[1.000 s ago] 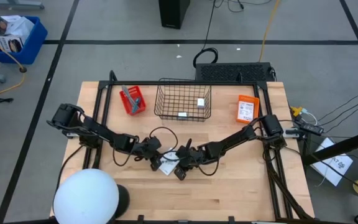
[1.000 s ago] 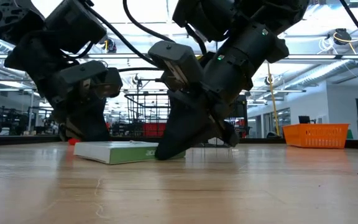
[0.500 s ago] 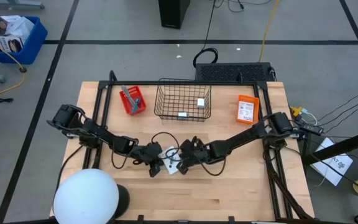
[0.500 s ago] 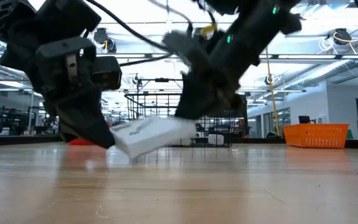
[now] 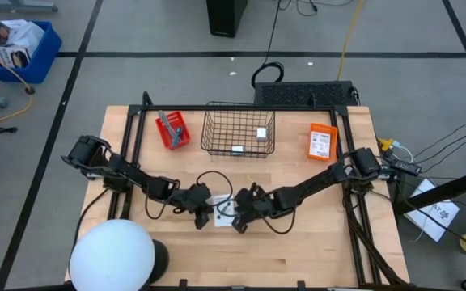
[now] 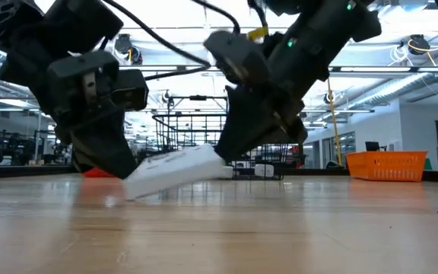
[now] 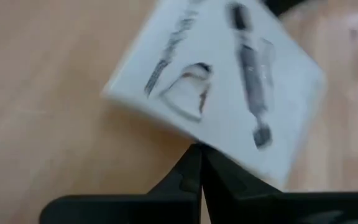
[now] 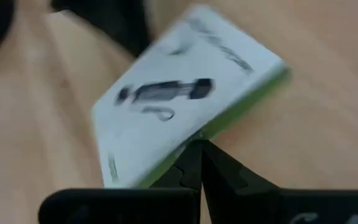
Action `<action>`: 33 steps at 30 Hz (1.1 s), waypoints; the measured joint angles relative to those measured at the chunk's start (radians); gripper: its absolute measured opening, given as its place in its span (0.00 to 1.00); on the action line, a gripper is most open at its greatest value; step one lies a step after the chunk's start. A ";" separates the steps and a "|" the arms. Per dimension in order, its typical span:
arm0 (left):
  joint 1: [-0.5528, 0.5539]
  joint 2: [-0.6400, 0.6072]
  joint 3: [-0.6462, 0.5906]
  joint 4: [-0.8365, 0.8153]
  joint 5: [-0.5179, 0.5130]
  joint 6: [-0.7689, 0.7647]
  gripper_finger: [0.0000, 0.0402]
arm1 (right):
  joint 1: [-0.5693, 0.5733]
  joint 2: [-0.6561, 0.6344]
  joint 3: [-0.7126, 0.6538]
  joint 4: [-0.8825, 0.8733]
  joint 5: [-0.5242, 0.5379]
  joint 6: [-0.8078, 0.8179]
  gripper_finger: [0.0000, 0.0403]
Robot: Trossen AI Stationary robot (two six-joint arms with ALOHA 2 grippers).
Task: Pick and place items into bin
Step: Put the card reader box into the orange bin
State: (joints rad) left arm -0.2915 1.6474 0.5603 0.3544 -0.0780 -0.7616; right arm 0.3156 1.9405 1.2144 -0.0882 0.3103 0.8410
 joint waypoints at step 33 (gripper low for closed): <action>0.008 0.000 0.000 -0.024 -0.048 -0.062 0.03 | -0.027 -0.002 0.005 0.176 0.041 -0.128 0.00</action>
State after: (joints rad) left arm -0.2831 1.6474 0.5602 0.3306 -0.1262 -0.8234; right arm 0.2882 1.9384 1.2195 0.0874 0.3511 0.7127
